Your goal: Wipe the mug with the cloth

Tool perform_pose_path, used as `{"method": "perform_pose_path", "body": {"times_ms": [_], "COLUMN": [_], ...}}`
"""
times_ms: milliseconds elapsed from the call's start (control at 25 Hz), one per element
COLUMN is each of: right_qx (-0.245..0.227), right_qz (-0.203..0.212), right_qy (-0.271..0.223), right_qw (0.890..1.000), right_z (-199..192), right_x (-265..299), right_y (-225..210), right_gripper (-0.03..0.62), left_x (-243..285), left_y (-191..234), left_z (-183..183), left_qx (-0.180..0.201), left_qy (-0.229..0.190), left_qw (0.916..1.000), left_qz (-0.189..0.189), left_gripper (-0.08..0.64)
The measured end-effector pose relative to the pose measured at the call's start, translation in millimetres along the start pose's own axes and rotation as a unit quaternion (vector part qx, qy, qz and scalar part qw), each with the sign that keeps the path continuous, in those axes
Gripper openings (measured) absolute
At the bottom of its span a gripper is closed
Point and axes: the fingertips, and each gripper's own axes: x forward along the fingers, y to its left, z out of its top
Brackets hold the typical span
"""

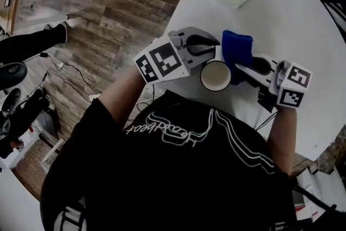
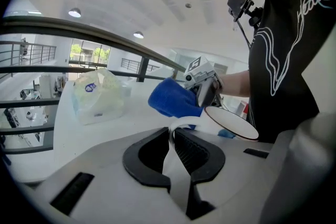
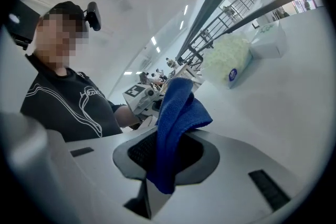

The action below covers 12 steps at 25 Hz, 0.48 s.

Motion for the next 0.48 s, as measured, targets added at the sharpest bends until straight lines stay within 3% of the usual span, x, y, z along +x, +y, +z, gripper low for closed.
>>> {"method": "perform_pose_path", "body": {"times_ms": [120, 240, 360, 480], "right_qx": [0.031, 0.073, 0.083, 0.095], "right_qz": [-0.030, -0.085, -0.131, -0.149], "right_qy": [0.015, 0.041, 0.056, 0.048], "right_qw": [0.999, 0.993, 0.986, 0.983], "right_z": [-3.4, -11.6, -19.4, -21.9], "right_x": [6.1, 12.7, 19.4, 21.9], "right_y": [-5.5, -14.4, -23.8, -30.0], "right_gripper": [0.064, 0.064, 0.064, 0.064], "left_x": [-3.7, -8.1, -10.7, -11.0], "left_y": [-2.2, -4.7, -4.7, -3.3], "left_z": [2.1, 4.4, 3.4, 1.2], "left_qx": [-0.006, -0.014, -0.018, -0.022], "left_qy": [0.000, -0.005, -0.007, -0.008], "left_qw": [1.0000, 0.9998, 0.9994, 0.9990], "left_qz": [0.005, 0.015, 0.028, 0.038], "left_gripper": [0.041, 0.041, 0.041, 0.041]}}
